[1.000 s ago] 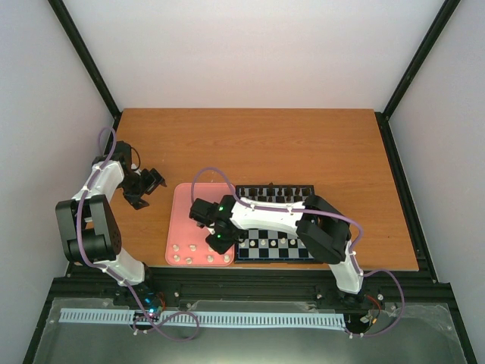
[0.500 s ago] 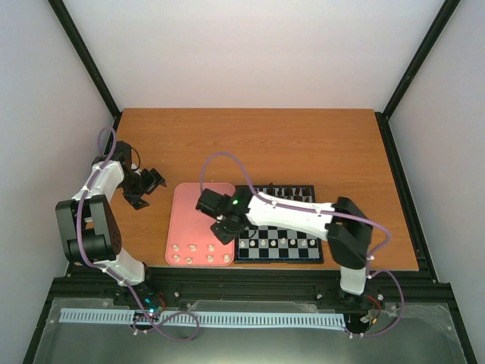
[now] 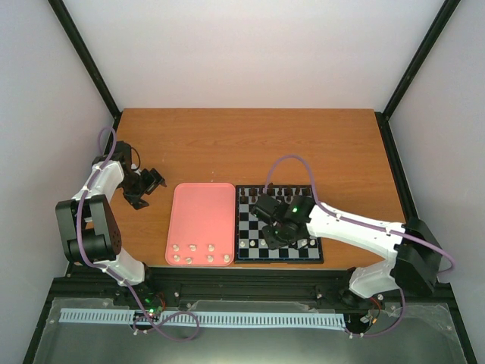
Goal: Set up the chess pieces on the board
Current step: Place the chess piece on the chessboard.
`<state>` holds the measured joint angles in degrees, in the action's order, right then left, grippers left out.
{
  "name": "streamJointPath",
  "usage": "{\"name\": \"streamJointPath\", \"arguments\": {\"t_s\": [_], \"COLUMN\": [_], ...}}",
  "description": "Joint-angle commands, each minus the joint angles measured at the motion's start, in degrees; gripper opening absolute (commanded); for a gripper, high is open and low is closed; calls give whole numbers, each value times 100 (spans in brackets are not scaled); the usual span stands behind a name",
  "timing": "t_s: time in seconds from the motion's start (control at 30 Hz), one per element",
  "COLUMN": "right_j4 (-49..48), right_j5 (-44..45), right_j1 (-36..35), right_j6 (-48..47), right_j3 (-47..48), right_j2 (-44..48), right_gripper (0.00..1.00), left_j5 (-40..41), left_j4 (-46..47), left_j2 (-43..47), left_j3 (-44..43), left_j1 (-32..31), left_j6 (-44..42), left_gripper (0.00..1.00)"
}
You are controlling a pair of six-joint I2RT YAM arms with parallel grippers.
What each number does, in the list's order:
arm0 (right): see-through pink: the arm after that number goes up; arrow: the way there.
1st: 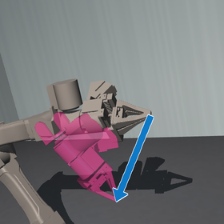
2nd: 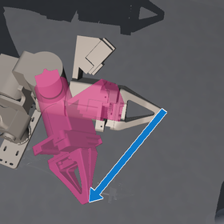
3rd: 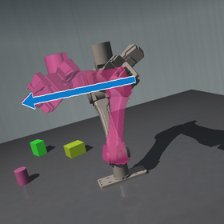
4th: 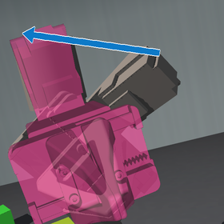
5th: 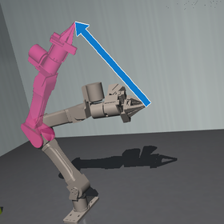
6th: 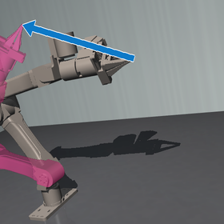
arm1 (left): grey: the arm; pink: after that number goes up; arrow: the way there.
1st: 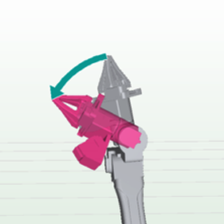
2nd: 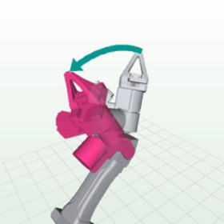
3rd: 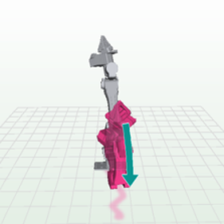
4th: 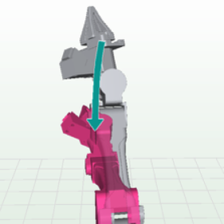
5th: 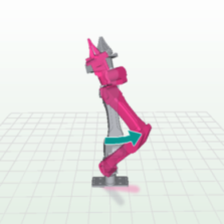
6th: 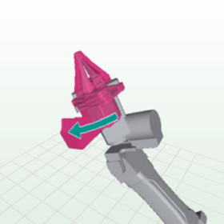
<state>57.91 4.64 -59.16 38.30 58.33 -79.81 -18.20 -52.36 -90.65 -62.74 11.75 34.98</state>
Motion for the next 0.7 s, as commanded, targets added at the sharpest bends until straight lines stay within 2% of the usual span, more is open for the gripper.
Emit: {"name": "streamJointPath", "arguments": {"t_s": [0.0,0.17,0.67], "right_j4": [7,-92,25], "right_j5": [-239,-457,-523], "right_j1": [18,31,195], "right_j6": [361,361,108], "right_j3": [-274,-614,-639], "right_j2": [256,414,76], "right_gripper": [3,3,3], "left_j5": [35,62,97], "left_j4": [19,-12,-14], "left_j2": [-13,-15,-43], "left_j3": [-157,-188,-177], "left_j1": [31,31,30], "left_j6": [53,43,35], "left_gripper": [100,100,100]}}
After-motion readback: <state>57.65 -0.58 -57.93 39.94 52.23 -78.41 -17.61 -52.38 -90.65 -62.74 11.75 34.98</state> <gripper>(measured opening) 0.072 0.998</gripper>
